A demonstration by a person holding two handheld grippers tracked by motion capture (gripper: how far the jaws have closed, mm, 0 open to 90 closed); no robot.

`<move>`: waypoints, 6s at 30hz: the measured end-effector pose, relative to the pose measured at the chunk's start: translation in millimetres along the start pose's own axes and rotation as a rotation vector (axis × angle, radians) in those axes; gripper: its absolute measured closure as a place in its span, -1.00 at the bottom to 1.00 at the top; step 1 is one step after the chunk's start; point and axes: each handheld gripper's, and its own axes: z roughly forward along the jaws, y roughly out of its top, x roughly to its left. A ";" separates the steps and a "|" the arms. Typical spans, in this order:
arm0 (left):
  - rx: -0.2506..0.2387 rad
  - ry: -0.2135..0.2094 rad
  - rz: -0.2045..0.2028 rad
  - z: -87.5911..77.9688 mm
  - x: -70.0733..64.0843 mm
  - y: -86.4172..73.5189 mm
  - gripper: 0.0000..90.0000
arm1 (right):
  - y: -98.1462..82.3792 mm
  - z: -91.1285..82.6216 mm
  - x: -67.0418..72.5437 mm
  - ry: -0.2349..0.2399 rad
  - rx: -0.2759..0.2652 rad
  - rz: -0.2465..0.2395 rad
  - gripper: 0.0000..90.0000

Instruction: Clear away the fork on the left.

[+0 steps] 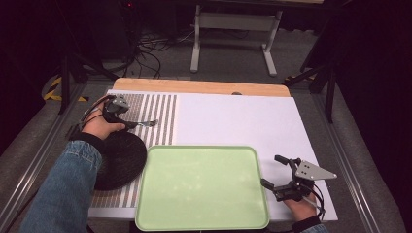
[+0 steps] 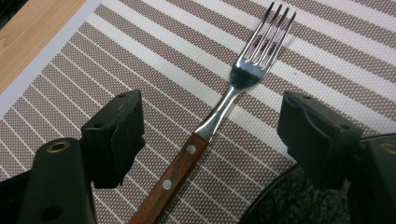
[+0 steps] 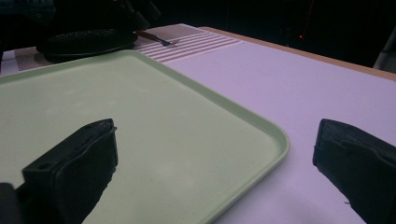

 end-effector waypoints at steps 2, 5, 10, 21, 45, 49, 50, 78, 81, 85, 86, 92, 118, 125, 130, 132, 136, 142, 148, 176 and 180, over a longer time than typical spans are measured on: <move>0.010 0.005 0.005 2.6 2.0 -0.4 -0.50 | -0.2 0.0 0.0 0.002 -0.001 0.002 -0.99; 0.031 -0.003 0.017 7.5 4.7 -1.3 -0.51 | -0.5 -0.2 -0.4 0.002 -0.003 0.003 -0.99; 0.033 -0.016 0.035 12.2 8.1 -2.1 -0.49 | -0.9 -0.1 -0.9 0.002 0.000 0.007 -0.99; 0.059 -0.063 0.059 20.6 16.8 -9.6 -0.33 | -1.6 -0.2 -1.0 0.007 0.003 0.009 -0.99; 0.121 -0.210 0.047 23.0 23.2 -10.3 0.42 | -1.9 -1.1 -1.5 0.025 -0.005 0.014 -0.99; 0.171 -0.227 0.064 19.7 23.2 -9.5 0.50 | -2.3 -0.9 -1.7 0.028 -0.003 0.015 -0.99; 0.193 -0.226 0.079 18.5 23.0 -8.7 0.53 | -2.2 -0.8 -1.6 0.029 -0.003 0.015 -0.99; 0.303 -0.117 0.197 8.5 9.5 15.8 0.72 | -2.1 -0.8 -0.8 0.040 -0.011 0.020 -0.99; 0.299 -0.104 0.202 2.3 9.7 20.7 0.72 | -2.1 -0.6 -1.1 0.040 -0.012 0.021 -0.99; 0.285 -0.113 0.170 -6.8 9.8 26.3 0.73 | -2.0 -0.8 -1.0 0.040 -0.014 0.021 -0.99; 0.282 -0.116 0.164 -8.8 9.6 27.6 0.73 | -2.0 -1.0 -1.1 0.041 -0.015 0.022 -0.99; 0.303 -0.123 0.160 -15.6 2.7 36.2 0.73 | -1.8 -1.0 -1.2 0.037 -0.015 0.022 -0.99; 0.256 -0.215 -0.165 -54.9 -34.0 53.7 0.73 | -0.7 -0.5 -1.1 0.036 -0.019 0.021 -0.99; 0.229 -0.242 -0.261 -64.1 -44.0 54.6 0.73 | -0.5 -0.2 -1.2 0.038 -0.021 0.022 -0.99; 0.199 -0.263 -0.316 -70.3 -56.7 53.5 0.73 | -0.2 -0.2 -1.3 0.039 -0.023 0.020 -0.99; 0.174 -0.275 -0.342 -73.1 -60.9 51.7 0.73 | -0.1 -0.2 -1.3 0.039 -0.024 0.019 -0.99; 0.141 -0.304 -0.386 -75.7 -71.0 47.3 0.73 | 0.0 -0.4 -1.3 0.038 -0.026 0.020 -0.99; 0.120 -0.320 -0.422 -79.5 -86.9 44.6 0.73 | 0.2 0.0 -1.2 0.038 -0.025 0.019 -0.99; 0.085 -0.362 -0.439 -83.8 -99.5 38.9 0.72 | 0.3 -0.1 -0.8 0.039 -0.025 0.018 -0.99; 0.073 -0.445 -0.389 -72.1 -174.7 29.1 0.72 | 0.2 0.8 -1.2 0.041 -0.021 0.020 -0.99; 0.080 -0.463 -0.392 -66.1 -181.9 26.9 0.72 | 0.1 0.8 -1.4 0.040 -0.021 0.021 -0.99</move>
